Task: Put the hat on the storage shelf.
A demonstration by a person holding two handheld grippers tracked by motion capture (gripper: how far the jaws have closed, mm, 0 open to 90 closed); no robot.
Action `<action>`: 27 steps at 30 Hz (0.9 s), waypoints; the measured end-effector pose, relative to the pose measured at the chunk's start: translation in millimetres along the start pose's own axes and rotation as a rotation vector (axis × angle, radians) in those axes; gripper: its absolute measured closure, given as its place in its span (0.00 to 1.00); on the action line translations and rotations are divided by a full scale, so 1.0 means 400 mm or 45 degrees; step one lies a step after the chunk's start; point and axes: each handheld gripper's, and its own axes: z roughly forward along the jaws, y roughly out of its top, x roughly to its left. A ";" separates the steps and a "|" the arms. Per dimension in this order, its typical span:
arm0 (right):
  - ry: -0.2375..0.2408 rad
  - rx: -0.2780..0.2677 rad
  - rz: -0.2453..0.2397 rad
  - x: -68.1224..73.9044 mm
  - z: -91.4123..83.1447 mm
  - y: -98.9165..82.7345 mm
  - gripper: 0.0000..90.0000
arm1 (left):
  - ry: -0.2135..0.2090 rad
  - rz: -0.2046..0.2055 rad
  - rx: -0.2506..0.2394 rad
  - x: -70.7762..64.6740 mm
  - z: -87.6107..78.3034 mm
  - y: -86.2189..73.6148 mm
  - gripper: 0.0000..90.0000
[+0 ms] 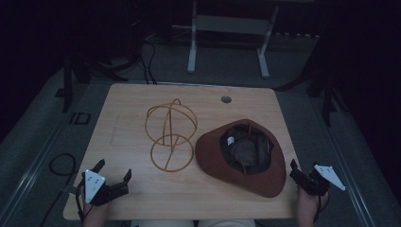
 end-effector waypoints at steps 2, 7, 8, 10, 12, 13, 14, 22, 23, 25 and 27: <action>-0.003 0.000 -0.002 0.001 0.000 0.000 0.17 | 0.002 -0.004 -0.006 0.000 0.000 0.001 0.02; 0.001 0.034 -0.023 0.005 0.001 0.001 0.18 | 0.005 -0.025 -0.003 0.003 0.002 0.002 0.02; 0.004 0.042 -0.026 0.006 0.001 0.001 0.18 | 0.008 -0.025 -0.003 0.003 0.003 0.002 0.02; 0.009 0.049 -0.025 0.005 0.002 0.001 0.18 | 0.002 -0.029 -0.001 0.004 0.002 0.002 0.02; 0.022 0.088 -0.038 0.007 0.004 0.002 0.18 | 0.006 -0.025 0.004 0.003 0.002 0.002 0.02; 0.030 0.100 -0.043 0.008 0.004 0.002 0.18 | 0.004 -0.025 0.003 0.003 0.001 0.003 0.02; 0.035 0.112 -0.047 0.010 0.005 0.002 0.18 | 0.007 -0.019 0.004 0.003 0.000 0.004 0.02; 0.182 0.195 -0.084 0.048 -0.002 0.074 0.18 | -0.006 -0.034 0.016 0.004 -0.001 0.002 0.02; 0.199 0.199 -0.082 0.051 -0.004 0.083 0.18 | -0.005 -0.032 0.018 0.004 -0.001 0.002 0.02; 0.230 0.207 -0.084 0.060 -0.007 0.106 0.18 | -0.007 -0.033 0.019 0.004 -0.001 0.002 0.02; 0.266 0.216 -0.112 0.071 -0.007 0.128 0.18 | -0.004 -0.037 0.016 0.004 -0.001 0.002 0.02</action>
